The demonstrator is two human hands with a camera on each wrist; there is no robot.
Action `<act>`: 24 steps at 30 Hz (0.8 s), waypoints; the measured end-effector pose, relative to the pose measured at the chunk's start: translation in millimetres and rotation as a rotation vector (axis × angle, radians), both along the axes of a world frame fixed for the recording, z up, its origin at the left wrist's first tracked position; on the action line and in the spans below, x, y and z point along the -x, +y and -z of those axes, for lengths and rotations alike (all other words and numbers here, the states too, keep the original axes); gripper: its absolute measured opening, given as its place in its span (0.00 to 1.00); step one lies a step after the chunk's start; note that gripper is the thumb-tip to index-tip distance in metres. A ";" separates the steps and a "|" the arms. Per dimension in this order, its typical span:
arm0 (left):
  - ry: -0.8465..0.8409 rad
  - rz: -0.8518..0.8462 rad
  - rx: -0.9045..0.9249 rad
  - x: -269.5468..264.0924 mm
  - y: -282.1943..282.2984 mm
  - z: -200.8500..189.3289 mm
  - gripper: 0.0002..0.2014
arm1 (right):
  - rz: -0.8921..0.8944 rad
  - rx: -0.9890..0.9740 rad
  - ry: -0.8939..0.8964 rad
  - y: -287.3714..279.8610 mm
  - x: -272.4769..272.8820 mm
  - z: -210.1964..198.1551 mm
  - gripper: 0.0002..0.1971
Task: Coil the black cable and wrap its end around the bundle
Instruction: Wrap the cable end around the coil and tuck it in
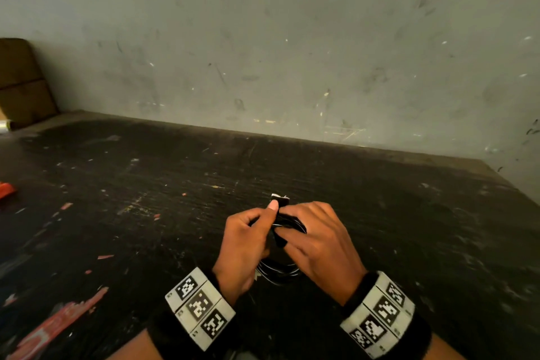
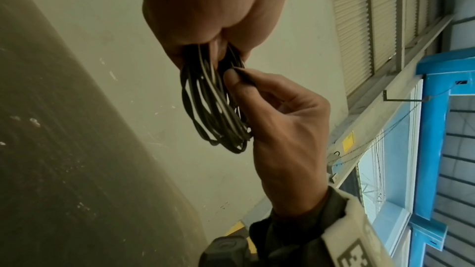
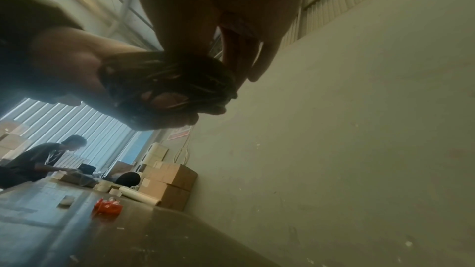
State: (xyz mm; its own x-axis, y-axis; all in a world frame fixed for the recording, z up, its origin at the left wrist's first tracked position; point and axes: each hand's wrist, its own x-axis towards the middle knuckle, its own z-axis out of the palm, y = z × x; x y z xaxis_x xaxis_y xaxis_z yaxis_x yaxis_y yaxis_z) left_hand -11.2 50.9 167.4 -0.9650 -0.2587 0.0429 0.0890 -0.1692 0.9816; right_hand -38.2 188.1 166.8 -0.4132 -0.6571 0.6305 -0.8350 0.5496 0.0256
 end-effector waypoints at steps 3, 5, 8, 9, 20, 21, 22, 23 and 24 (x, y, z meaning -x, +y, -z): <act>-0.008 -0.012 0.057 2.6 3.3 7.1 0.15 | -0.065 -0.025 -0.009 8.3 5.3 0.7 0.07; -0.003 -0.018 0.090 3.3 5.3 11.9 0.16 | -0.083 0.006 -0.085 12.4 9.7 3.2 0.08; 0.011 -0.019 0.145 4.7 8.2 18.3 0.17 | -0.135 0.264 -0.314 14.4 12.2 7.2 0.07; 0.022 -0.025 0.168 4.5 8.9 19.9 0.17 | -0.151 0.338 -0.371 14.1 12.5 7.8 0.07; 0.323 -0.106 0.450 3.2 11.6 22.5 0.11 | -0.186 0.853 -0.880 5.0 10.6 -1.9 0.05; 0.316 -0.110 0.450 3.4 10.1 22.4 0.11 | -0.198 0.901 -0.927 3.8 9.4 -2.0 0.05; 0.303 -0.112 0.446 3.8 8.7 22.0 0.10 | -0.196 0.939 -0.964 2.6 9.0 -1.5 0.05; 0.288 -0.115 0.442 3.6 7.4 22.0 0.10 | -0.179 0.963 -0.989 1.6 8.5 -1.0 0.05; 0.278 -0.122 0.440 3.6 6.5 22.0 0.10 | -0.154 0.973 -1.004 0.7 8.2 -0.6 0.05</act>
